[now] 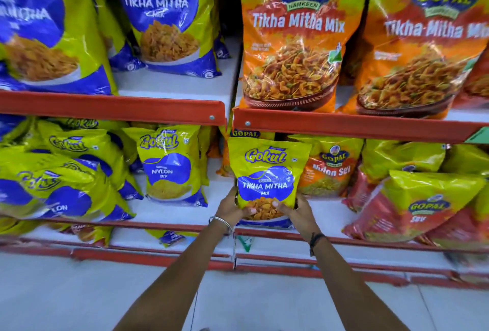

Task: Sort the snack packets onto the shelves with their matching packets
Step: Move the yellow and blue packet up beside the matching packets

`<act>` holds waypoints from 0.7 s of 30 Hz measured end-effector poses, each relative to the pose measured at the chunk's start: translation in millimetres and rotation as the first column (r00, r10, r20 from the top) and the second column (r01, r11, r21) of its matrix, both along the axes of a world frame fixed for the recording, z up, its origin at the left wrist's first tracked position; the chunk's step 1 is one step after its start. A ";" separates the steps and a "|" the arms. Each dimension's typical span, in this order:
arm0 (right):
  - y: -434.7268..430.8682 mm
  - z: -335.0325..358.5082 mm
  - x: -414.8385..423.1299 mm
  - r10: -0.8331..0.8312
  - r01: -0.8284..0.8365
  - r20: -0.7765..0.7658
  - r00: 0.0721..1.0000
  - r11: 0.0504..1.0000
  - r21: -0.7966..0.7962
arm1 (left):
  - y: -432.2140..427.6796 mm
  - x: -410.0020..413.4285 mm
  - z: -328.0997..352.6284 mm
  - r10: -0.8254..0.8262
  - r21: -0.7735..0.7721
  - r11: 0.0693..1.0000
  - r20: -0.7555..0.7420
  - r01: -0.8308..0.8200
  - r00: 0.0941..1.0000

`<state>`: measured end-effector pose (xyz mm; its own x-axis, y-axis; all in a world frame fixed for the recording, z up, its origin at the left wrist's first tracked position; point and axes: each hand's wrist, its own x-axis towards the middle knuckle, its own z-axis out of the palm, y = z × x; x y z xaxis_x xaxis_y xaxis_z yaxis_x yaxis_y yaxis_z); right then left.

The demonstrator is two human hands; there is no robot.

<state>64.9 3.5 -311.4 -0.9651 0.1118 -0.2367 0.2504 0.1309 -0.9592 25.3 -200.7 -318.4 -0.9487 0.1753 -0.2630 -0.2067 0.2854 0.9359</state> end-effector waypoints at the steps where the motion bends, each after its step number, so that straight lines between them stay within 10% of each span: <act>1: -2.1 1.3 4.7 -0.015 0.015 -0.013 1.000 1.000 0.009 | -2.8 5.2 0.7 0.004 0.021 1.000 -0.031 -0.004 1.000; 21: -105.0 201.9 43.5 -0.106 0.177 -0.650 0.753 0.983 0.045 | -98.6 55.0 193.2 0.175 0.248 0.968 -0.526 -0.047 0.832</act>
<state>108.4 -101.5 -109.5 -0.8568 0.2475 0.4524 -0.3963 0.2453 -0.8848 80.3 -299.3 -125.2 -0.9431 0.0510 0.3285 0.3315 0.0697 0.9409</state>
